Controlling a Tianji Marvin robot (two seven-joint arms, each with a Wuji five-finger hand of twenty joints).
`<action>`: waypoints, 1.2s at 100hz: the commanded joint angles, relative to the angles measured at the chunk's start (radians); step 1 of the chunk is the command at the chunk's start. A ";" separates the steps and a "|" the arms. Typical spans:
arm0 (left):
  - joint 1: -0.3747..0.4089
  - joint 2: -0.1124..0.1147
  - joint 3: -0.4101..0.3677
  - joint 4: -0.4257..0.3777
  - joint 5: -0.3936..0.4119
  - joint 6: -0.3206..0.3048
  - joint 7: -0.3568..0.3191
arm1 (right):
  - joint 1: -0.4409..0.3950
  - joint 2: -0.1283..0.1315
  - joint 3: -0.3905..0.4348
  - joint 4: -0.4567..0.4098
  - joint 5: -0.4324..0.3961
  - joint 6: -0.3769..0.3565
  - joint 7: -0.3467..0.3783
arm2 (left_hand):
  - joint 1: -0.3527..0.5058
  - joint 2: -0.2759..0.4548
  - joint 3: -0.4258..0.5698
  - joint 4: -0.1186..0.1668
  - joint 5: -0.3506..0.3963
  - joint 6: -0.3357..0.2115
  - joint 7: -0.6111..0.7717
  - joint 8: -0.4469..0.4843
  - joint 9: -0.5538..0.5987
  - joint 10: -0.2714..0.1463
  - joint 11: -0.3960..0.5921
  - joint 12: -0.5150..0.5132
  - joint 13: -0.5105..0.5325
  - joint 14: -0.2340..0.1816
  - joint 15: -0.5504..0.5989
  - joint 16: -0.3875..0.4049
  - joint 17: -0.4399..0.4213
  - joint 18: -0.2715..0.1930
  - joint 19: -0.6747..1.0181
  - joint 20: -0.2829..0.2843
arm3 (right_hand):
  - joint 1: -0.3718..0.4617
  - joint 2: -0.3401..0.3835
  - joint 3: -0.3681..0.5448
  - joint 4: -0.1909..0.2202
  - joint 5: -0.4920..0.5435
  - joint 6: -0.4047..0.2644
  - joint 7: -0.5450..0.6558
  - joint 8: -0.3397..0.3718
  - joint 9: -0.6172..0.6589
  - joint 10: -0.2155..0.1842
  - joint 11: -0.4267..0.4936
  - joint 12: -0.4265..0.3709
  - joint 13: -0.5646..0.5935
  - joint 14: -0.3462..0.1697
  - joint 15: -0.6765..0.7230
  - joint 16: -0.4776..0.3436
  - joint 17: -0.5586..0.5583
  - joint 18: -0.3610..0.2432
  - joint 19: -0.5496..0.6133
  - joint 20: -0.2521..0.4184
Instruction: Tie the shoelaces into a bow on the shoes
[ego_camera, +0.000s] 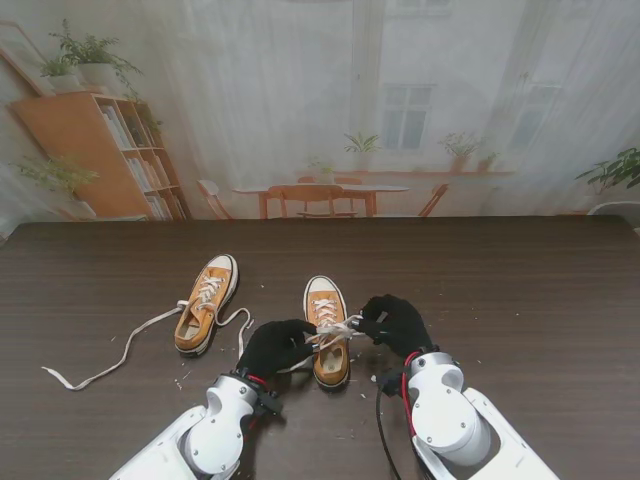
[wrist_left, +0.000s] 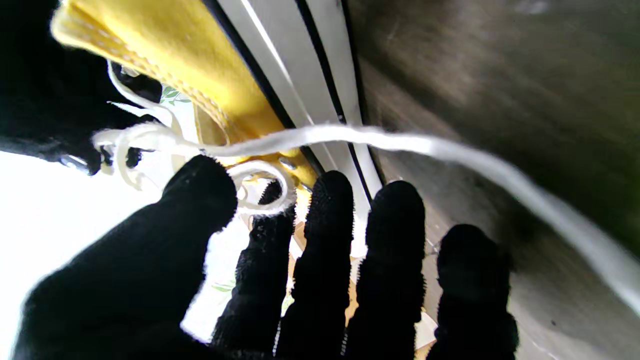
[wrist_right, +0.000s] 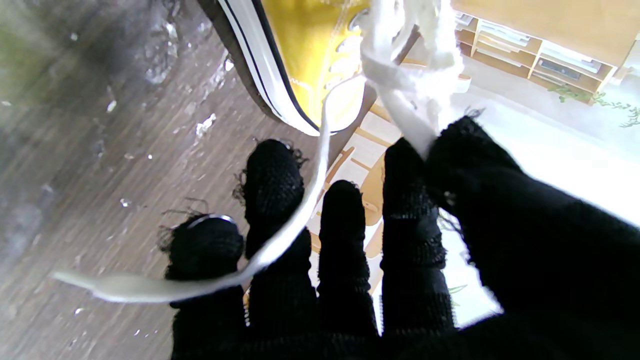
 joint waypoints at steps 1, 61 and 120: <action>-0.003 -0.012 0.009 0.008 0.001 0.015 -0.015 | -0.004 0.005 0.000 -0.008 -0.002 -0.007 0.018 | 0.066 -0.049 -0.023 -0.035 0.037 0.017 0.049 0.013 0.031 -0.032 0.009 0.049 0.018 -0.014 0.016 0.017 0.017 -0.002 0.033 -0.006 | 0.038 -0.011 0.050 -0.007 0.013 -0.076 0.049 0.001 0.018 0.002 0.001 -0.012 0.027 0.004 -0.001 -0.018 0.011 0.010 0.012 -0.005; 0.005 -0.003 0.005 -0.022 0.025 0.065 -0.025 | -0.019 0.011 0.001 -0.032 0.002 -0.055 0.030 | 0.232 0.119 -0.202 -0.007 -0.006 -0.053 0.464 0.228 0.045 -0.028 0.130 0.131 0.014 -0.002 0.038 0.010 0.019 0.005 0.033 -0.006 | 0.037 -0.012 0.050 -0.007 0.016 -0.077 0.048 0.003 0.021 -0.002 0.000 -0.011 0.028 0.003 0.001 -0.017 0.012 0.011 0.013 -0.006; 0.070 -0.001 -0.083 -0.097 -0.041 0.046 -0.032 | -0.023 0.010 -0.001 -0.027 -0.004 -0.056 0.020 | 0.272 0.179 -0.250 0.007 -0.092 -0.070 0.476 0.480 -0.037 -0.010 0.126 0.180 -0.057 0.008 0.021 0.030 -0.035 -0.002 -0.006 -0.013 | 0.031 -0.013 0.050 -0.008 0.018 -0.088 0.046 0.006 0.023 0.000 -0.003 -0.008 0.027 0.006 0.001 -0.017 0.009 0.012 0.014 -0.006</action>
